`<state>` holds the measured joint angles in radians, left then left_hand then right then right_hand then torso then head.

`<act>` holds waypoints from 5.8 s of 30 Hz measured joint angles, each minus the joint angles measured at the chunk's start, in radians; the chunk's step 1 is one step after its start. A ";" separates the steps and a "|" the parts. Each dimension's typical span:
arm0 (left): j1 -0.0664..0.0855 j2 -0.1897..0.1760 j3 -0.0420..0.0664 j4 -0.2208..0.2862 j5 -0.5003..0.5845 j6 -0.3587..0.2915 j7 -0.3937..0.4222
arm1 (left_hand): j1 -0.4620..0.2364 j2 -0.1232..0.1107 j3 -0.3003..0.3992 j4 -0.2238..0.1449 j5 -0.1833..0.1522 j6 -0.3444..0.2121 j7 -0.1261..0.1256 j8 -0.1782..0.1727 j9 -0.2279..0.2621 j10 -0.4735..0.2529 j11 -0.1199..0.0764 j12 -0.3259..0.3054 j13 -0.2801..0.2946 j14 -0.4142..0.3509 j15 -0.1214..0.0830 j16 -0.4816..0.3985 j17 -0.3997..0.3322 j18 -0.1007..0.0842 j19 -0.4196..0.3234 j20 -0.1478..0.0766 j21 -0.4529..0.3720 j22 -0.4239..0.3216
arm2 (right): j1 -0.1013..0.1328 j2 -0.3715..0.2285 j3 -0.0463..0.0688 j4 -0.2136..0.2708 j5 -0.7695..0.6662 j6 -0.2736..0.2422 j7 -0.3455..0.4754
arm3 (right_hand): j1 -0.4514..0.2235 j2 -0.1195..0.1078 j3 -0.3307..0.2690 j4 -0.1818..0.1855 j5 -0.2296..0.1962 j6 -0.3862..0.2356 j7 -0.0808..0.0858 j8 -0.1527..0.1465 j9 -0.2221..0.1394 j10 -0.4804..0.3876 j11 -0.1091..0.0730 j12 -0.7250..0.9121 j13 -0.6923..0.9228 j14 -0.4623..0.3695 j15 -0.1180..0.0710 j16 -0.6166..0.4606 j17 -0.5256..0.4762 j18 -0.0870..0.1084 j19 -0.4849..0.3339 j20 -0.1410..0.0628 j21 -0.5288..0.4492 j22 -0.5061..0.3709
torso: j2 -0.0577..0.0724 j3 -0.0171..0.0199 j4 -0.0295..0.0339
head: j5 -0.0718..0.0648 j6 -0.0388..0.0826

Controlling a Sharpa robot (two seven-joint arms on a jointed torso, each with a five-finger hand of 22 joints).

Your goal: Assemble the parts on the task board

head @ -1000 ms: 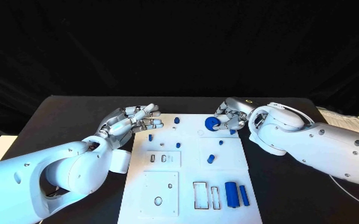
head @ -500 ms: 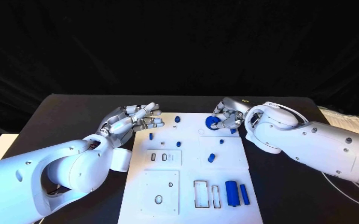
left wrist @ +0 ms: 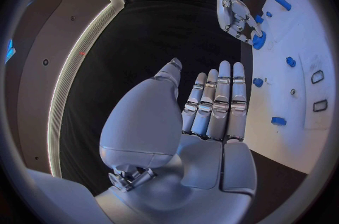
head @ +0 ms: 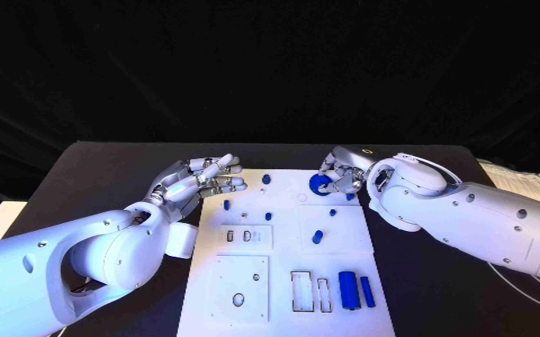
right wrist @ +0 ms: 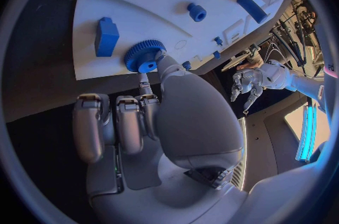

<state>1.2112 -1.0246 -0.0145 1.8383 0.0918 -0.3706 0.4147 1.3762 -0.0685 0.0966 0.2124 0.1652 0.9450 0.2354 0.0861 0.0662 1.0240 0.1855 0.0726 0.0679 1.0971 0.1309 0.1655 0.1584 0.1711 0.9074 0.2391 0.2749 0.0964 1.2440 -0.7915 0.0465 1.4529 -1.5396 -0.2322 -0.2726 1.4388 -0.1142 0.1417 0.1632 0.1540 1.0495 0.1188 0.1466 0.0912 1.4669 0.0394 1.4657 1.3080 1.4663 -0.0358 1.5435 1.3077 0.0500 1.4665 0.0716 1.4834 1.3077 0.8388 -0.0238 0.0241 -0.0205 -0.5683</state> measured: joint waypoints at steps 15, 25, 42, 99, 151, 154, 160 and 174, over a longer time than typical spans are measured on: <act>0.000 -0.001 0.000 -0.001 0.000 0.002 -0.003 | 0.000 0.000 0.000 0.000 0.000 0.000 0.000 0.000 0.000 0.000 0.000 0.000 0.000 0.000 0.000 0.000 0.000 0.000 0.000 0.000 0.000 0.000 | -0.009 0.005 0.004 0.007 -0.094 -0.006 0.004 | -0.001 -0.009 0.007 -0.007 -0.006 0.001 -0.001 -0.006 0.001 0.000 0.000 0.000 0.000 0.000 0.000 0.004 0.000 0.000 0.000 0.000 0.004 0.000 | 0.000 0.0003 0.0004 | -0.001 -0.005; 0.000 -0.001 0.000 -0.001 0.000 0.003 -0.005 | -0.003 0.009 0.000 0.000 0.000 0.000 0.000 -0.003 0.000 0.000 0.000 0.000 0.000 0.000 0.000 -0.005 0.001 0.000 0.000 0.000 -0.004 -0.001 | -0.013 0.012 0.002 0.012 -0.092 -0.037 0.004 | -0.011 0.000 0.071 -0.017 0.141 0.006 0.005 -0.008 0.000 0.000 -0.011 0.038 0.000 -0.003 -0.005 0.015 0.000 0.000 0.000 -0.007 0.015 0.000 | 0.000 -0.0010 0.0015 | -0.001 -0.010; 0.000 -0.002 0.000 -0.006 0.001 0.005 -0.014 | -0.005 0.021 0.000 0.000 0.000 0.000 0.000 -0.006 0.000 -0.004 0.004 -0.004 0.000 -0.003 0.003 -0.007 0.002 0.000 0.000 0.000 -0.004 -0.003 | -0.007 0.068 -0.004 0.102 -0.105 -0.108 -0.010 | -0.026 0.006 0.108 -0.028 0.178 0.006 0.005 -0.008 -0.001 0.000 -0.018 0.043 0.000 0.000 -0.007 0.019 0.000 0.002 0.000 -0.007 0.015 0.000 | 0.000 -0.0016 0.0028 | 0.011 -0.007; 0.000 0.004 0.000 -0.007 0.001 0.012 -0.022 | -0.005 0.021 0.000 0.000 0.000 0.000 0.000 -0.006 0.000 -0.004 0.004 -0.004 0.000 -0.003 0.003 -0.012 0.003 0.000 0.000 0.000 -0.004 -0.005 | -0.026 0.262 -0.031 -0.037 -0.165 -0.063 -0.031 | -0.224 -0.051 0.047 0.130 -0.045 -0.134 0.045 -0.084 -0.023 -0.002 0.031 -0.057 0.000 0.000 0.029 0.023 0.000 0.003 0.000 0.025 0.015 0.000 | 0.001 0.0001 -0.0012 | 0.027 -0.019; -0.001 0.018 -0.001 -0.042 0.001 0.014 -0.025 | 0.008 0.034 0.012 -0.012 0.000 -0.004 0.004 -0.010 0.000 -0.011 0.003 -0.004 0.000 -0.003 0.003 -0.015 0.005 0.000 -0.004 0.003 -0.008 -0.007 | -0.025 -0.146 -0.008 0.067 0.290 -0.130 0.299 | -0.039 -0.011 0.027 -0.021 0.036 -0.058 0.029 -0.074 -0.016 -0.002 0.023 -0.046 0.000 0.000 0.029 0.023 0.000 -0.008 0.000 0.025 0.015 0.000 | -0.024 0.0082 -0.0334 | 0.024 -0.012; -0.001 0.024 -0.001 -0.049 0.001 0.016 -0.025 | 0.008 0.034 0.012 -0.012 0.000 -0.004 0.004 -0.010 0.000 -0.011 0.003 -0.004 0.000 -0.003 0.003 -0.015 0.005 0.000 -0.004 0.004 -0.008 -0.007 | -0.028 -0.170 -0.008 0.053 0.316 -0.123 0.318 | -0.034 -0.016 0.024 -0.030 0.040 -0.058 0.029 -0.074 -0.018 -0.002 0.023 -0.050 0.000 0.000 0.029 0.023 0.000 -0.008 0.000 0.025 0.015 0.000 | -0.029 0.0123 -0.0402 | 0.021 -0.012; -0.003 0.035 -0.001 -0.062 0.001 0.021 -0.025 | 0.008 0.034 0.012 -0.012 0.000 -0.004 0.004 -0.010 0.000 -0.011 0.003 -0.004 0.000 -0.003 0.003 -0.015 0.005 0.000 -0.004 0.004 -0.008 -0.007 | -0.040 -0.194 -0.008 0.011 0.343 -0.113 0.344 | -0.034 -0.016 0.020 -0.034 0.040 -0.062 0.033 -0.078 -0.020 -0.002 0.023 -0.053 -0.001 0.000 0.029 0.023 0.000 -0.008 0.000 0.025 0.015 0.000 | -0.035 0.0191 -0.0495 | 0.019 -0.013; -0.006 0.040 -0.002 -0.080 0.001 0.027 -0.024 | 0.008 0.034 0.012 -0.012 0.000 -0.004 0.004 -0.010 0.000 -0.011 0.003 -0.004 0.000 -0.003 0.003 -0.015 0.005 0.000 -0.004 0.003 -0.008 -0.007 | -0.077 -0.164 -0.009 -0.041 0.349 -0.103 0.364 | -0.034 -0.016 0.020 -0.034 0.040 -0.065 0.029 -0.078 -0.020 -0.002 0.023 -0.053 -0.001 0.000 0.029 0.023 0.000 -0.008 0.000 0.025 0.015 0.000 | -0.030 0.0307 -0.0478 | 0.021 -0.023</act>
<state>1.2055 -0.9849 -0.0163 1.7583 0.0928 -0.3438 0.3905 1.3841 -0.0343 0.1090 0.1999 0.1652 0.9414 0.2390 0.0764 0.0663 1.0131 0.1890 0.0689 0.0679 1.0938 0.1341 0.1501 0.1636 0.1710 0.9038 0.2426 0.2671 0.0891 1.1674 -0.9551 0.0378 1.4121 -1.1907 -0.3347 0.0916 1.4045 -0.1305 0.1618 0.1295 0.1936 0.9843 0.1480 0.0690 0.0708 1.4650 0.0626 1.4122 1.3074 1.4664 -0.0072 1.5667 1.3076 0.0419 1.4661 0.0969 1.4988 1.3076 0.8086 0.0069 -0.0238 0.0001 -0.5913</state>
